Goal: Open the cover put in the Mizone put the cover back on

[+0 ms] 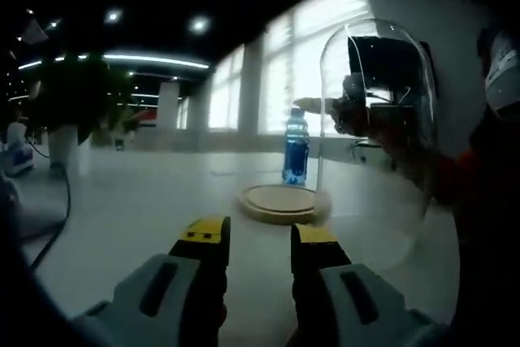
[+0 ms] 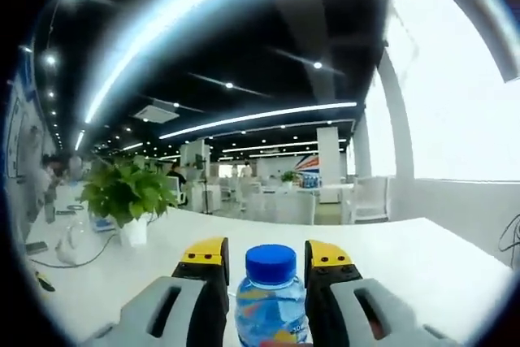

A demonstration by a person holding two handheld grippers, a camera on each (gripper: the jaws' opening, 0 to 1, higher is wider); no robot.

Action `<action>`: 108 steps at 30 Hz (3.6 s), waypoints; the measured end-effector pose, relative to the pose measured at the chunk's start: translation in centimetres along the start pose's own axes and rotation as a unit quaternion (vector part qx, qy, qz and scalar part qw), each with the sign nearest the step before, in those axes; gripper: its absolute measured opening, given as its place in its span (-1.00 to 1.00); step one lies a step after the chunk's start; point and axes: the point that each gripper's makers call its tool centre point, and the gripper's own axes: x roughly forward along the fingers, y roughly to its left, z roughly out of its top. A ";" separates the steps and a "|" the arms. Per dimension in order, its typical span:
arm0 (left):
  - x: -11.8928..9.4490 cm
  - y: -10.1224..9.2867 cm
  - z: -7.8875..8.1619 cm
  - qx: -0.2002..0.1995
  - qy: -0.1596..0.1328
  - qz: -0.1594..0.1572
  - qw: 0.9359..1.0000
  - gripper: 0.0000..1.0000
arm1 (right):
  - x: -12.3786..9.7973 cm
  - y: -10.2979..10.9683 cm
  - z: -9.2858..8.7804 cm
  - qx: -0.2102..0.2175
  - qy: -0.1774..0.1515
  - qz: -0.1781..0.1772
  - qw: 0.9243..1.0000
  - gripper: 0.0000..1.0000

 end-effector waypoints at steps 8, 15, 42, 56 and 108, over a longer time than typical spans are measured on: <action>0.1 -0.1 -0.3 0.004 0.007 -0.001 1.000 -0.55 | 1.4 -0.6 -1.3 0.001 0.007 -0.010 1.000 -0.41; 0.0 0.2 -0.4 0.000 0.009 0.006 1.000 -0.55 | 1.6 0.0 -1.3 -0.010 0.003 -0.007 1.000 -0.47; 0.2 0.0 -0.7 0.008 0.016 -0.001 1.000 -0.54 | 1.6 -0.2 -1.8 -0.026 0.000 -0.033 0.999 -0.53; 0.2 0.1 -0.6 0.007 0.015 0.000 1.000 -0.54 | 1.7 1.1 -1.6 -0.036 0.013 -0.011 0.999 -0.54; 0.2 0.7 -0.7 0.007 0.016 0.011 1.000 -0.54 | -2.2 15.5 3.0 -0.042 -0.004 0.208 0.977 -0.55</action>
